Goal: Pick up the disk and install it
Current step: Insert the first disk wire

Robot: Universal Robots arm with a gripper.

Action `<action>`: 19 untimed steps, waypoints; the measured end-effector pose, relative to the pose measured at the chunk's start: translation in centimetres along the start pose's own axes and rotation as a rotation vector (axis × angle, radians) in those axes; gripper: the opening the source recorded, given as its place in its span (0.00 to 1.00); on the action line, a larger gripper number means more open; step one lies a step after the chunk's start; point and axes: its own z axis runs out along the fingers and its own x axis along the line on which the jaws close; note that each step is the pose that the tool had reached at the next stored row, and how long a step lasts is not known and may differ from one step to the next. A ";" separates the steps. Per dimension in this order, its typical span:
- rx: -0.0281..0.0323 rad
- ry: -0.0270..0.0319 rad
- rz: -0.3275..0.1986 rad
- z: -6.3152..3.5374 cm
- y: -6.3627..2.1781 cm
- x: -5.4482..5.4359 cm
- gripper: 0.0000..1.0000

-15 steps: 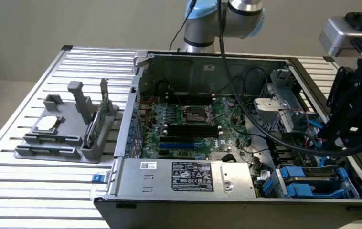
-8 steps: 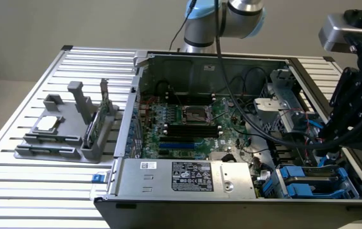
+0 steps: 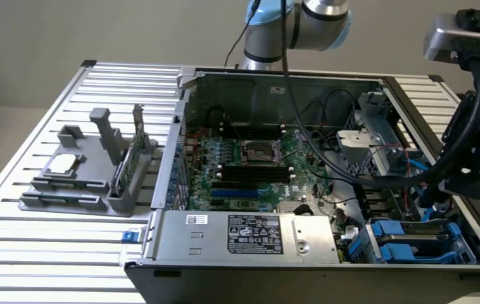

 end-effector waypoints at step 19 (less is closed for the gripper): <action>-0.0022 -0.0030 0.342 0.00 0.00 0.0 0.32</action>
